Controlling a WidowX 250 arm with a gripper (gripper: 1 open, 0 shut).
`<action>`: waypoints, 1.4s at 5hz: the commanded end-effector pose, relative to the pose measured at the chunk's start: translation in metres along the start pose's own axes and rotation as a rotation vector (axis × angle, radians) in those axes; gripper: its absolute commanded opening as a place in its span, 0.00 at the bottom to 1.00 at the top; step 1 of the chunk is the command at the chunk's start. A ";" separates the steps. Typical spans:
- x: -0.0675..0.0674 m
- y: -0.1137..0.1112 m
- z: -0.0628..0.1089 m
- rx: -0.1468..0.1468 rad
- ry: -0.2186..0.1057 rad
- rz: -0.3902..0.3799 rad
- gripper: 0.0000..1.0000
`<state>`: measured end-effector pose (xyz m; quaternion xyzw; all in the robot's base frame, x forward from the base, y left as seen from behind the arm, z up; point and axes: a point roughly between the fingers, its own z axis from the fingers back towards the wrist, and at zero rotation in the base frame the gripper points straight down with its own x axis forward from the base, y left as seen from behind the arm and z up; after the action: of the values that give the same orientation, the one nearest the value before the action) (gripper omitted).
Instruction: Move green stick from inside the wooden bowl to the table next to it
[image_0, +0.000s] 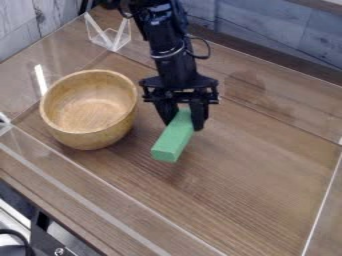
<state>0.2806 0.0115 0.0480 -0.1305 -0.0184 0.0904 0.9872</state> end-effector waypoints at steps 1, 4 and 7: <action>0.008 0.012 0.009 0.012 -0.026 -0.086 0.00; 0.005 0.040 -0.009 0.024 0.042 -0.161 0.00; 0.011 0.032 -0.018 0.012 0.048 -0.053 1.00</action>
<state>0.2840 0.0404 0.0208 -0.1282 0.0064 0.0641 0.9897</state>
